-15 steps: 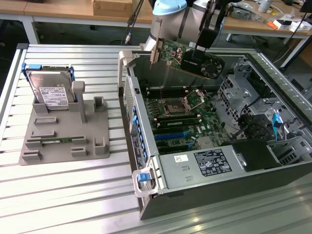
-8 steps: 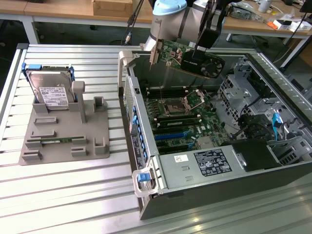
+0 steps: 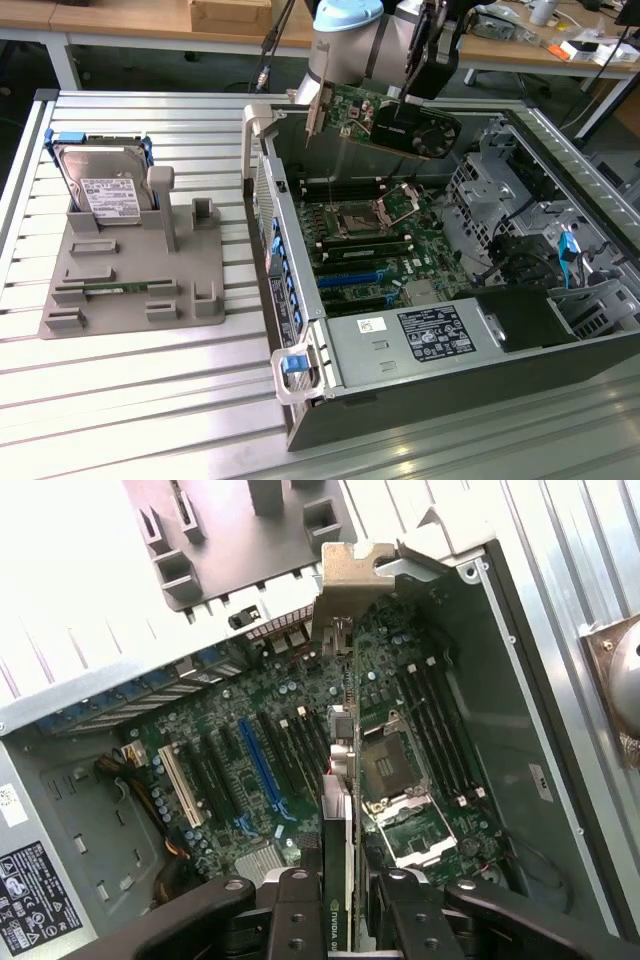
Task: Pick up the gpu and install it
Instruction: 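Insert the gpu into the slot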
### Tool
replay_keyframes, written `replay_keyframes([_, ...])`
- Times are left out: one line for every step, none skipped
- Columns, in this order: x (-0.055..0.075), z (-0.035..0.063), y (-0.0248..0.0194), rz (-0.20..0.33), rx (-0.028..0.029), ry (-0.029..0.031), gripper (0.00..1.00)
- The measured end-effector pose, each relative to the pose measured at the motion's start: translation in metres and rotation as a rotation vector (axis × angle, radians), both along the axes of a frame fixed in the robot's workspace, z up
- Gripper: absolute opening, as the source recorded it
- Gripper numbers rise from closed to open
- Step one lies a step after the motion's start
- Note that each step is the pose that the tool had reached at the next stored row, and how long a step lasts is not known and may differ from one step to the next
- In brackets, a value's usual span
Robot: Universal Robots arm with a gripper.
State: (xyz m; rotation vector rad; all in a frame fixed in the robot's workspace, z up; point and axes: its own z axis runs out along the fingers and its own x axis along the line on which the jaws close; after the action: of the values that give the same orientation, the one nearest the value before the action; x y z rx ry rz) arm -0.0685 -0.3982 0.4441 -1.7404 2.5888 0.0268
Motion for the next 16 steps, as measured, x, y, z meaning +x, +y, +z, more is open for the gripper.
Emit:
replay_keyframes([0.0,0.0,0.0,0.003,0.0,-0.0001,0.26])
replay_keyframes([0.0,0.0,0.0,0.007,0.0,0.0,0.26])
replay_keyframes([0.0,0.0,0.0,0.013,0.0,0.0,0.26])
replay_keyframes([0.0,0.0,0.0,0.022,0.0001,0.0,0.26])
replay_keyframes([0.0,0.0,0.0,0.028,0.0001,0.0,0.26])
replay_keyframes([0.0,0.0,0.0,0.035,-0.0001,0.0,0.26])
replay_keyframes([0.0,0.0,0.0,0.04,-0.0001,0.0,0.26])
replay_keyframes([0.0001,0.0,0.0,0.047,-0.0001,0.0,0.26])
replay_keyframes([0.0001,-0.0001,0.0,0.057,0.0,-0.0001,0.26])
replay_keyframes([0.0002,0.0,0.0,0.064,-0.0002,0.0,0.26])
replay_keyframes([0.0002,0.0,0.0,0.07,-0.0004,0.0,0.26])
replay_keyframes([0.0002,0.0,0.0,0.077,-0.0003,0.0,0.26])
replay_keyframes([0.0002,0.0,0.0,0.083,-0.0004,0.0001,0.26])
replay_keyframes([0.0002,0.0,0.0,0.087,-0.0004,0.0,0.26])
replay_keyframes([0.0002,0.0,0.0,0.092,-0.0004,0.0,0.26])
replay_keyframes([0.0002,0.0,0.0,0.1,-0.0005,0.0,0.26])
